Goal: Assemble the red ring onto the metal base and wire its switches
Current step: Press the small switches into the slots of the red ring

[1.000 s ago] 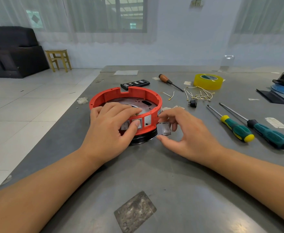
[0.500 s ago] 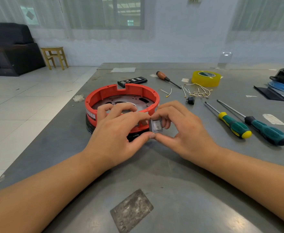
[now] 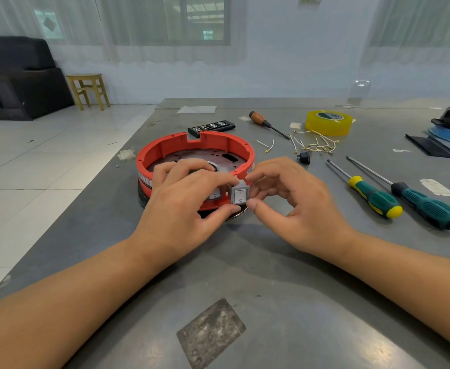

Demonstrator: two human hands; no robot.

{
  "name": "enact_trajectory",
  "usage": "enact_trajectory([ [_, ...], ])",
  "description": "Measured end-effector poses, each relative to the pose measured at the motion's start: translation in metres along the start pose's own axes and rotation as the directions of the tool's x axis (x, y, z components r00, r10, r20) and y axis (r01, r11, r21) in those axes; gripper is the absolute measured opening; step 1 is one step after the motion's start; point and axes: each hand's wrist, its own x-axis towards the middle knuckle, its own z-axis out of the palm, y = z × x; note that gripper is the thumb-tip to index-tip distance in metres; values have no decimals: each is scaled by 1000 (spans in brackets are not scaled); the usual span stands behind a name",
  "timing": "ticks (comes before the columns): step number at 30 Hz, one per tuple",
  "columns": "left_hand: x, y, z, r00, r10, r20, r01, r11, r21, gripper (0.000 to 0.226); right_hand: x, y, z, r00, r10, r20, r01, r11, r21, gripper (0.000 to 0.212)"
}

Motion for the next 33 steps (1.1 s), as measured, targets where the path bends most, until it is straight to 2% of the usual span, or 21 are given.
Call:
enact_trajectory([
  [2, 0, -2, 1, 1000, 25, -10, -25, 1000, 17, 35, -1, 1, 0, 999, 50, -5, -50, 997, 63, 25],
  [6, 0, -5, 4, 997, 65, -32, -64, 997, 38, 34, -2, 1, 3, 984, 175, 18, -176, 982, 75, 24],
  [9, 0, -5, 4, 996, 89, -30, -87, 995, 40, 35, -1, 0, 3, 968, 248, 23, -249, 954, 167, 24],
  [14, 1, -5, 4, 995, 91, -32, -89, 995, 55, 28, 0, -4, 9, 908, 415, 62, -405, 829, 385, 30],
  [19, 1, -2, 2, 993, 111, -37, -107, 990, 91, 25, 0, -9, 11, 898, 438, 39, -424, 841, 336, 36],
  [23, 3, 1, 2, 995, 103, -14, -102, 991, 90, 36, 0, -8, 12, 891, 454, -14, -431, 856, 286, 31],
  [26, 4, 0, 0, 999, 31, 25, -33, 995, 96, 48, 0, -4, 10, 888, 457, -45, -440, 874, 205, 30],
  [29, 3, -3, -4, 995, -83, 48, 80, 995, 61, 38, 1, 0, 10, 888, 456, -64, -442, 883, 158, 30],
  [33, 5, -2, -5, 966, -231, 113, 225, 972, 62, 45, 4, 0, 13, 898, 435, -70, -428, 899, 97, 26],
])
